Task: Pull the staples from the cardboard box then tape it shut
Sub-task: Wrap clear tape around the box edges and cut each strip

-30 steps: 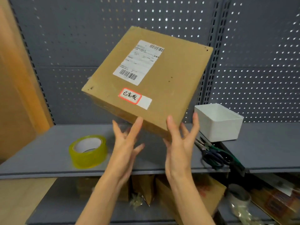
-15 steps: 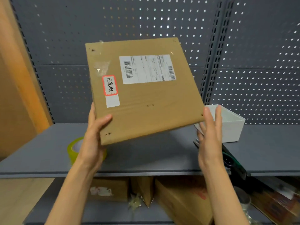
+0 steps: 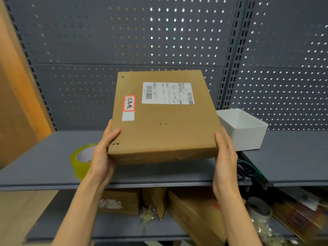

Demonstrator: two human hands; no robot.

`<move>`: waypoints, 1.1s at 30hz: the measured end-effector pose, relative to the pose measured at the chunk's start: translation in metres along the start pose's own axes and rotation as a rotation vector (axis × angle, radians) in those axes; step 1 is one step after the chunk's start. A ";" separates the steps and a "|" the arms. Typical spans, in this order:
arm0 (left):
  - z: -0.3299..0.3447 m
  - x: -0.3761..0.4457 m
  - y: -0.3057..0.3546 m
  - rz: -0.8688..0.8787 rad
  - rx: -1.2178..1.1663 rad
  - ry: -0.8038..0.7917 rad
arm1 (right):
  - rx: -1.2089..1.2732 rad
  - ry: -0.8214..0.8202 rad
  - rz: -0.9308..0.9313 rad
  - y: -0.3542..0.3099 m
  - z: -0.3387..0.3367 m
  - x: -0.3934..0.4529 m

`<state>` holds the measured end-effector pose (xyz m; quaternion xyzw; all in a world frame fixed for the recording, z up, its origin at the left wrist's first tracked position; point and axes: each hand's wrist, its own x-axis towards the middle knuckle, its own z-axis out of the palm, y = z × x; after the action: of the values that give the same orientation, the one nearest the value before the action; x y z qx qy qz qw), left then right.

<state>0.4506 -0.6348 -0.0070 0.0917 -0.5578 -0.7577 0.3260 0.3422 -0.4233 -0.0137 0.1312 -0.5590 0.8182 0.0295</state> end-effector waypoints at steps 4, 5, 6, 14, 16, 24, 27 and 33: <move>0.002 -0.005 -0.013 -0.072 0.011 0.084 | -0.014 0.062 0.081 0.013 -0.004 -0.004; 0.005 -0.006 -0.016 -0.094 0.006 0.108 | -0.022 0.072 0.102 0.016 -0.005 -0.005; 0.006 -0.007 -0.019 -0.121 0.005 0.130 | -0.036 0.083 0.122 0.018 -0.006 -0.005; 0.007 -0.005 -0.029 -0.222 0.058 0.218 | -0.131 0.105 0.199 0.031 -0.006 0.000; 0.007 -0.003 -0.028 -0.238 0.077 0.235 | -0.149 0.096 0.215 0.032 -0.005 0.003; 0.001 0.010 -0.028 -0.271 0.195 0.199 | -0.226 0.057 0.215 0.039 -0.004 0.016; 0.002 0.013 -0.028 -0.245 0.264 0.195 | -0.259 0.040 0.202 0.040 -0.005 0.020; -0.001 0.020 -0.027 -0.228 0.367 0.158 | -0.284 0.036 0.187 0.043 -0.003 0.028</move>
<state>0.4249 -0.6429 -0.0270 0.2709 -0.6450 -0.6661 0.2587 0.3067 -0.4393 -0.0467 0.0584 -0.6781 0.7324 -0.0186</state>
